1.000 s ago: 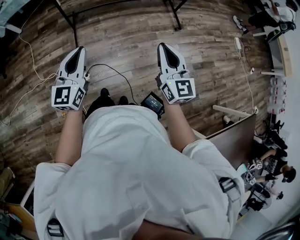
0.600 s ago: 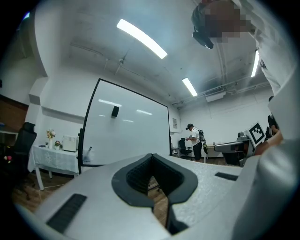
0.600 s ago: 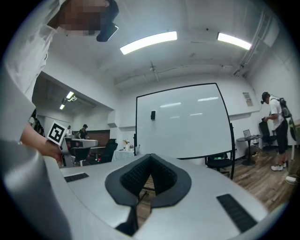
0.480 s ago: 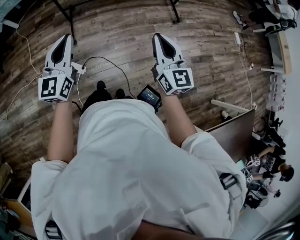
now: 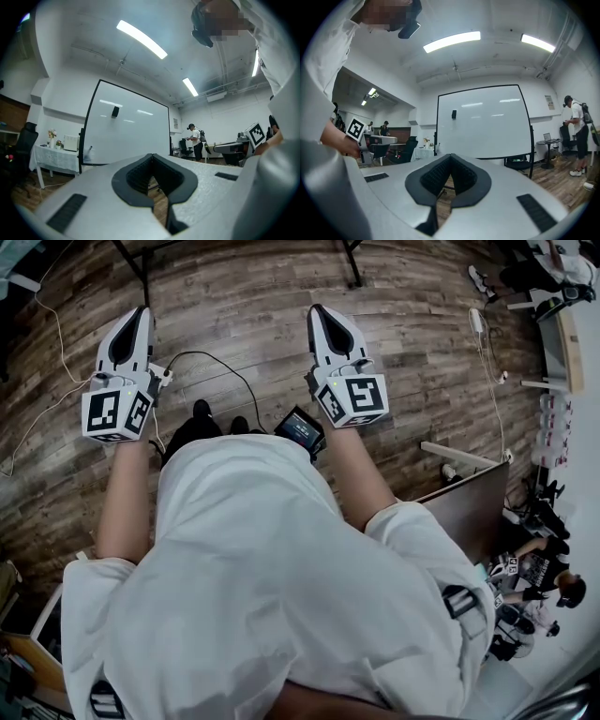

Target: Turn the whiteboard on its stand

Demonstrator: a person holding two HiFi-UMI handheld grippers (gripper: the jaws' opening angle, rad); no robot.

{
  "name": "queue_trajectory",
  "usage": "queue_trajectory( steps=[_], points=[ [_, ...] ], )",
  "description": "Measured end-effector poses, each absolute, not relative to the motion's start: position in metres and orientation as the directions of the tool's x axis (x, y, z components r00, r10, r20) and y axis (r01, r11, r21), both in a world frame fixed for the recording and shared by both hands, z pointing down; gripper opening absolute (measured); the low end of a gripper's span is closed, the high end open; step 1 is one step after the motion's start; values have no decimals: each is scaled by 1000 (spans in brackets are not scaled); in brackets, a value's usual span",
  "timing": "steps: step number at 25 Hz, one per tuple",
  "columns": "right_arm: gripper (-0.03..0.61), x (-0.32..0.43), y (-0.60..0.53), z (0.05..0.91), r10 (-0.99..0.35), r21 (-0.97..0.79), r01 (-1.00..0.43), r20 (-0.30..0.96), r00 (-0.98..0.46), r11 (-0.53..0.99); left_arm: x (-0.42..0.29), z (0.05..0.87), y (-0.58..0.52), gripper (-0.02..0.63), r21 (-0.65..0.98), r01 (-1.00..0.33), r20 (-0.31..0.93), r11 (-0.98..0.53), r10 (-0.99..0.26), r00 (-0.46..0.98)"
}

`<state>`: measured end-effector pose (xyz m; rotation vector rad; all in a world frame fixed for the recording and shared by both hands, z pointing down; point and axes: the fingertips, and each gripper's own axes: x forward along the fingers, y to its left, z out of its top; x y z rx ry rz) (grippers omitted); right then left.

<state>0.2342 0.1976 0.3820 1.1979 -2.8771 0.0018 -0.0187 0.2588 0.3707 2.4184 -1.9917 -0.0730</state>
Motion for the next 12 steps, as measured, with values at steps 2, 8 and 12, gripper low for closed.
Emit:
queue_trajectory(
  steps=[2, 8, 12],
  points=[
    [-3, 234, 197, 383, -707, 7, -707, 25, -706, 707, -20, 372, 259, 6, 37, -982, -30, -186, -982, 185],
    [-3, 233, 197, 385, -710, 10, -710, 27, -704, 704, -19, 380, 262, 6, 48, -984, -19, -174, -985, 173],
    [-3, 234, 195, 384, -725, 17, -725, 28, -688, 688, -27, 380, 264, 6, 58, -987, -21, -152, -988, 151]
  ],
)
